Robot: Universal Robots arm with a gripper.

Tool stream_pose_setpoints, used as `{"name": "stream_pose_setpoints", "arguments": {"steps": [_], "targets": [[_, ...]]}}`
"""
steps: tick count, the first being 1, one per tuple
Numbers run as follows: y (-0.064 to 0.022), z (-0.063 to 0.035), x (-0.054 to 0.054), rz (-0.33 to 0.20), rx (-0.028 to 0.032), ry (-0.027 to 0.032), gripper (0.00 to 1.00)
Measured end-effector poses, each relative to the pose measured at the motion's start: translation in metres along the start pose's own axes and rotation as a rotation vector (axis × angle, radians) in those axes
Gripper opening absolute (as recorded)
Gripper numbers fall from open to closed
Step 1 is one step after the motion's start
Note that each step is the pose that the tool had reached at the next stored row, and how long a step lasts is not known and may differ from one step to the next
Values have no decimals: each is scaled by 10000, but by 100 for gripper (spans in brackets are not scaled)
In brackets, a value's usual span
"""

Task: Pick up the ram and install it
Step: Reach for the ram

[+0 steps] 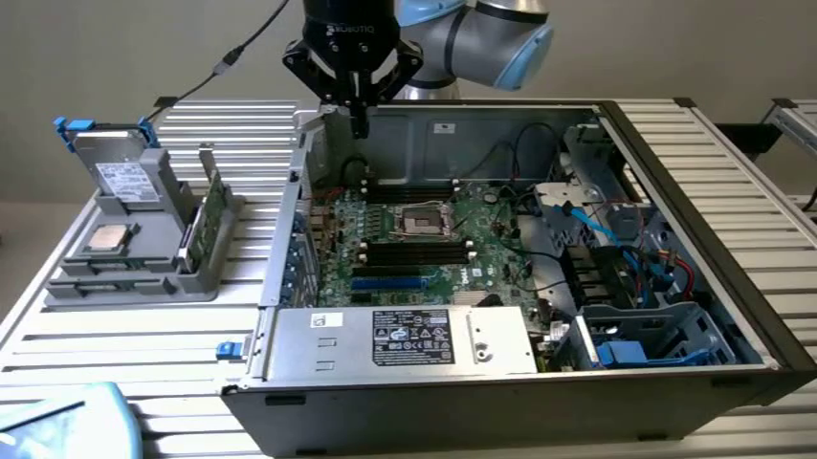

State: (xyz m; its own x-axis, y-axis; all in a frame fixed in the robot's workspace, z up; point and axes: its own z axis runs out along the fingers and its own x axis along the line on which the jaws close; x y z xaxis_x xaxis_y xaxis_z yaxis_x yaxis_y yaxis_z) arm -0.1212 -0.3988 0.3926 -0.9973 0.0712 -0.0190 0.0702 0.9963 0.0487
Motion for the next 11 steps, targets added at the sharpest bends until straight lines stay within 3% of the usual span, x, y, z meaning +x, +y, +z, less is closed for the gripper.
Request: {"name": "stream_pose_setpoints", "arguments": {"steps": [2,8,11], "targets": [[-1,0,10,1,1,14,11],[-11,5,253,15,16,334,11],[-19,15,391,21,21,432,11]]}}
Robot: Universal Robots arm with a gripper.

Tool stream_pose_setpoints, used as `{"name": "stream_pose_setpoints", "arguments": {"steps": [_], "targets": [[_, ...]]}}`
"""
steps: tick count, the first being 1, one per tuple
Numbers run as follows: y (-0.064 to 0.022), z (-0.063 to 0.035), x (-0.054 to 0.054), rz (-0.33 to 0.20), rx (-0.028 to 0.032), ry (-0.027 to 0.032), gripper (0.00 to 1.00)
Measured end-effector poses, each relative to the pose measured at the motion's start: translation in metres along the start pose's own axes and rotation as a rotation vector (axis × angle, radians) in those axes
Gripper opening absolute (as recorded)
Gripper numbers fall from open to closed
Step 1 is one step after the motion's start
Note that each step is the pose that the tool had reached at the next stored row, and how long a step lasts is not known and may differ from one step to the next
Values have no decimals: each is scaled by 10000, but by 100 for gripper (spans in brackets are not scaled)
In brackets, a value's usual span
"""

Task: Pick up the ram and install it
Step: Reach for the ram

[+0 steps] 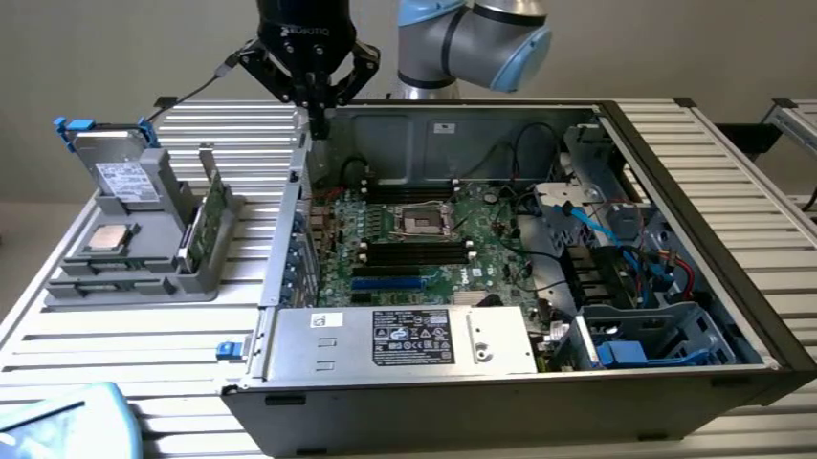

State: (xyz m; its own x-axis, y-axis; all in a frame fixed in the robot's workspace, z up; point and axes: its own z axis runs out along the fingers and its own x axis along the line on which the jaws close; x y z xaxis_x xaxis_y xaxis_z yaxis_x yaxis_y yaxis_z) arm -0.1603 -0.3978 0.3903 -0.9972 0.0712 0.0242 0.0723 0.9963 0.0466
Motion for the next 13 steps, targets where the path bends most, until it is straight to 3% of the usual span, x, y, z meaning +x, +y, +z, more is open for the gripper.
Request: {"name": "stream_pose_setpoints", "arguments": {"steps": [4,13], "targets": [[-10,23,180,1,5,44,11],[-31,84,586,-12,6,68,11]]}}
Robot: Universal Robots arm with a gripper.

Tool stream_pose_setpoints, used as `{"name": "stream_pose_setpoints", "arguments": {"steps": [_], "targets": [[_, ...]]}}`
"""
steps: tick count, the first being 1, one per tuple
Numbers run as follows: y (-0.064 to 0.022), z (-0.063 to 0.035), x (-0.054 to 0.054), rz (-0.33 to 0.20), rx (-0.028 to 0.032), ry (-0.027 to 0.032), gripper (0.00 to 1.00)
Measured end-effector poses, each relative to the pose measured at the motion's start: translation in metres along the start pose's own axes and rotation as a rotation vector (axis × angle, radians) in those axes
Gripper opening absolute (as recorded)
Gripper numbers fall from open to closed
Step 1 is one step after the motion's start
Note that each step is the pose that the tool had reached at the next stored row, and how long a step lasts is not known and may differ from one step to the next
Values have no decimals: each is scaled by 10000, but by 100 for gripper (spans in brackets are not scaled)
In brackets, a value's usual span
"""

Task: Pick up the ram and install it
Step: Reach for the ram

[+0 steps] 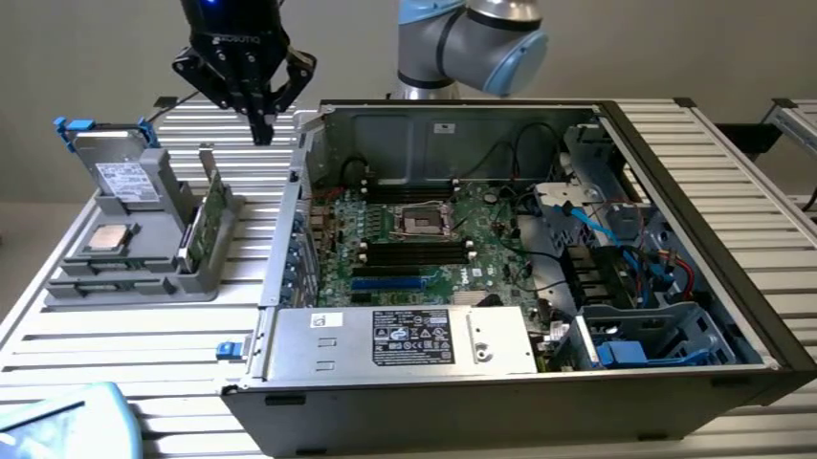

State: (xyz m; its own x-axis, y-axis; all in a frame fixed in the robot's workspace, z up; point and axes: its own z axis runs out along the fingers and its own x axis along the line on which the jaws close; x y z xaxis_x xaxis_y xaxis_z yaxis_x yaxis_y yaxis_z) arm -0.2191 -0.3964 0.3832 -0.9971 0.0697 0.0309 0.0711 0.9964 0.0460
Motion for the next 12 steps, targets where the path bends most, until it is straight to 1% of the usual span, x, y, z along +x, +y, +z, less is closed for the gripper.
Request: {"name": "stream_pose_setpoints", "arguments": {"steps": [12], "targets": [[-42,96,543,-31,5,57,11]]}}
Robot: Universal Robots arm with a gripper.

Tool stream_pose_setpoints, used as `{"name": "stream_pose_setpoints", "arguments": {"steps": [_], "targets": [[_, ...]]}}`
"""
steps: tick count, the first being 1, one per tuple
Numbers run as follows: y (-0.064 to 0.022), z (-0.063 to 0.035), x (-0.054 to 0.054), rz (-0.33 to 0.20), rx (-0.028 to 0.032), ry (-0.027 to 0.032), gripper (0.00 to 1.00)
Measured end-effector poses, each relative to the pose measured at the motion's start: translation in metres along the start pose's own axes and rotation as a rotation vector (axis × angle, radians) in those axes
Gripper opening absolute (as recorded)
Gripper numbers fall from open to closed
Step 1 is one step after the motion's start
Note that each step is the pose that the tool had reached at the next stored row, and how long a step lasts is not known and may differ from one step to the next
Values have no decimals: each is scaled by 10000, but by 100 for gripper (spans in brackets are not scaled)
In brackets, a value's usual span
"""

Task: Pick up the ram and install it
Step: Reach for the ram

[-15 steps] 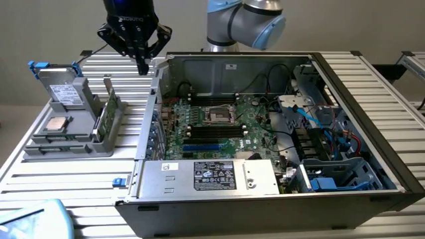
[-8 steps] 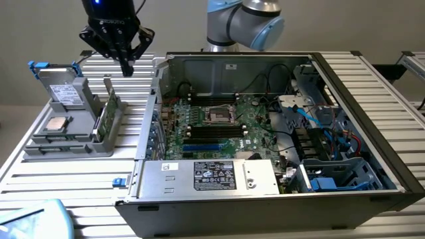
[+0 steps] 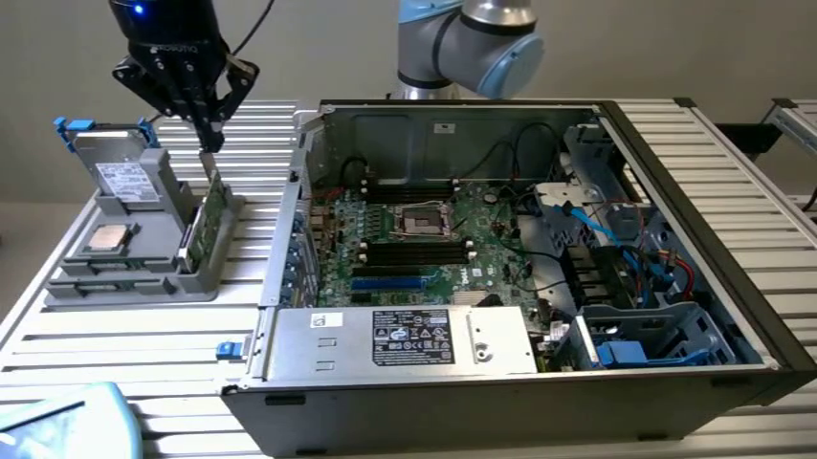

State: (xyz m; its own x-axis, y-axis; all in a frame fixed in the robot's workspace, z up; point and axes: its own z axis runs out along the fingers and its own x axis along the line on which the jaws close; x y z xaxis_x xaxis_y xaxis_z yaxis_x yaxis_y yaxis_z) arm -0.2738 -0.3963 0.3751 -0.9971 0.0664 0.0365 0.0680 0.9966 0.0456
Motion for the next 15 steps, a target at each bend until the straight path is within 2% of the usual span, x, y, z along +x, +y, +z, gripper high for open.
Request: {"name": "stream_pose_setpoints", "arguments": {"steps": [15], "targets": [[-54,207,651,-52,3,23,11]]}}
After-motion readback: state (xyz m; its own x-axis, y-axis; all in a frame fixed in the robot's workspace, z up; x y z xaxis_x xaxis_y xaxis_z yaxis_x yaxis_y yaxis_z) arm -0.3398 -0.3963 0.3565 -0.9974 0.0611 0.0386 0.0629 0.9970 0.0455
